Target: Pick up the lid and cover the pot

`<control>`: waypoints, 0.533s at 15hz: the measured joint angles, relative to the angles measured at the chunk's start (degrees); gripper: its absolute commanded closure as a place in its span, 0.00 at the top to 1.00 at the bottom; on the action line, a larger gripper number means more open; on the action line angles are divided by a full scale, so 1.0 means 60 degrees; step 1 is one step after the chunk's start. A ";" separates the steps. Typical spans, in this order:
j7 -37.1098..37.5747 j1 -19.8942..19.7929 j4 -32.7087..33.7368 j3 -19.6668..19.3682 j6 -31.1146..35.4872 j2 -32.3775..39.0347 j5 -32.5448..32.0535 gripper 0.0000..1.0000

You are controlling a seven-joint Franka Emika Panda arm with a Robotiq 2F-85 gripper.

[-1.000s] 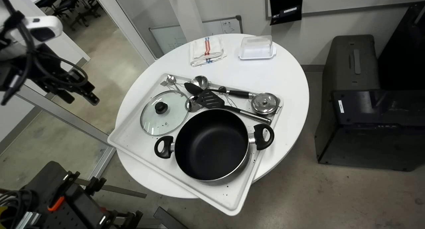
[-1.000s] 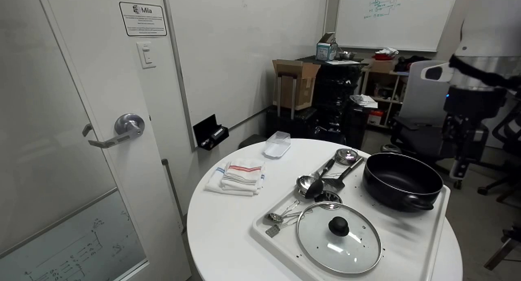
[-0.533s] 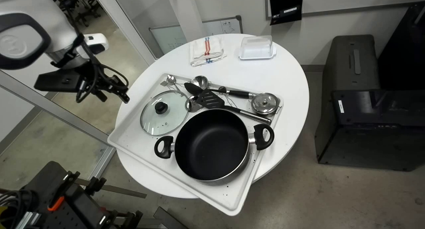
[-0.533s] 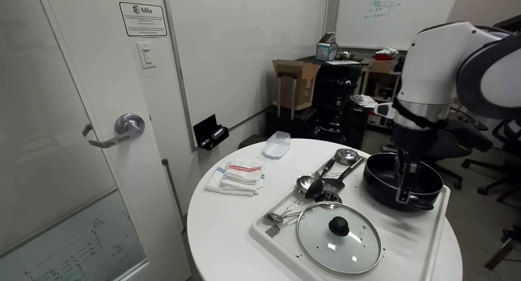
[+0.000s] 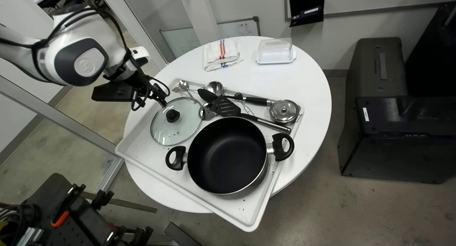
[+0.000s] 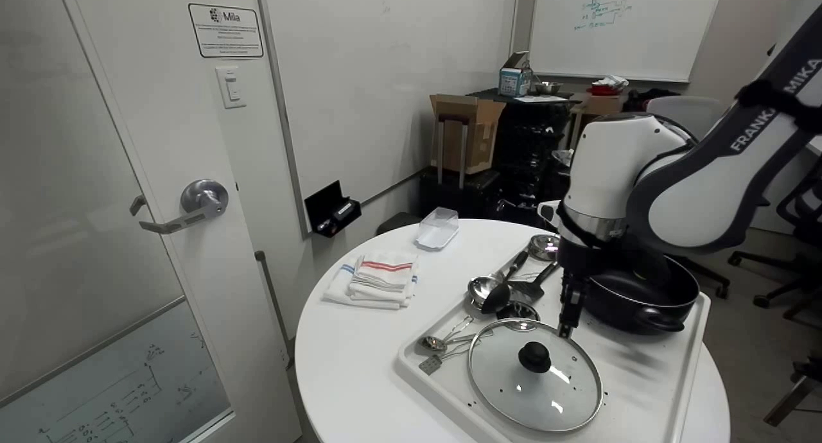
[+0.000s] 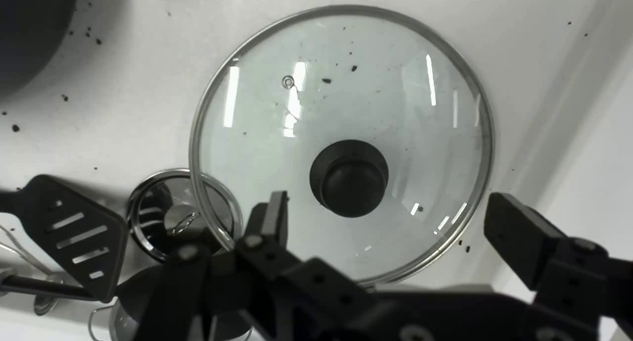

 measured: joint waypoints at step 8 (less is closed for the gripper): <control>0.0592 0.0828 0.1256 -0.0620 0.0871 0.1754 -0.1000 1.00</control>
